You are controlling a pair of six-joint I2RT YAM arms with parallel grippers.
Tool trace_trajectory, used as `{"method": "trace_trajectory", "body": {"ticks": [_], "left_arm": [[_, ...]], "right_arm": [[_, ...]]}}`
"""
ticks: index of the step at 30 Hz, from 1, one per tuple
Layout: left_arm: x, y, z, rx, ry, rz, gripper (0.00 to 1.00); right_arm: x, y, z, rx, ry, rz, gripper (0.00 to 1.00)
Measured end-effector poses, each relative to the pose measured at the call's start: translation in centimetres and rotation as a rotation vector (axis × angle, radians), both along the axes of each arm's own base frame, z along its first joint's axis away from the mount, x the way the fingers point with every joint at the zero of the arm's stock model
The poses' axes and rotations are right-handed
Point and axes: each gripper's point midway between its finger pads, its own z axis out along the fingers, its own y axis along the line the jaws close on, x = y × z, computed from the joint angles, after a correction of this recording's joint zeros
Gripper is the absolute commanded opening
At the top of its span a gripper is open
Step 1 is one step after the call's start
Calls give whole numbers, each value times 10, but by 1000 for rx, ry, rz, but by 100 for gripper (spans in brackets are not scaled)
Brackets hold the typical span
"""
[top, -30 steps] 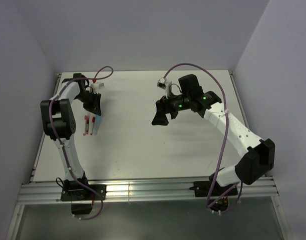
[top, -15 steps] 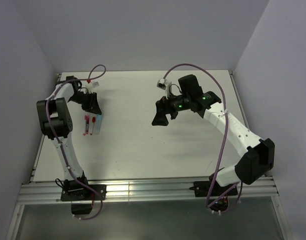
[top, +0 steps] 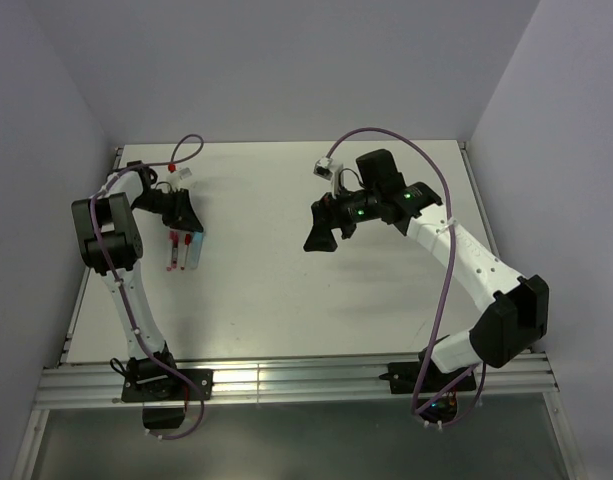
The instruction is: Insert the pens into the pen caps
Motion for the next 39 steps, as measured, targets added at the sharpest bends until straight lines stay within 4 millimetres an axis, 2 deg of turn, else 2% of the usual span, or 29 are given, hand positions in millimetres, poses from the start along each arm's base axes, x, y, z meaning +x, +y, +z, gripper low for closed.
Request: {"method": "trace_trajectory", "body": {"ticks": [14,20,28,30,32,35,39], "left_arm": [[6,8,0,-19,-23,19,39],[6,9,2,-35,-25,25,47],[8,8,5,-56,-20,44,53],[12,10,7,-52,-30,53,56],[17,14,8,-44,-46,64,62],[29,20,14,-22,-89,82,65],[47,27,35,9,-171,116,67]], "right_arm": [[1,1,-10,-15,31,1,98],[1,1,-14,-19,43,2,98],[1,1,-14,-19,47,0,98],[1,1,-14,-20,48,0,99],[1,1,-14,-23,47,-3,99],[2,0,-15,-29,48,-8,100],[5,-2,-17,-44,38,-25,100]]}}
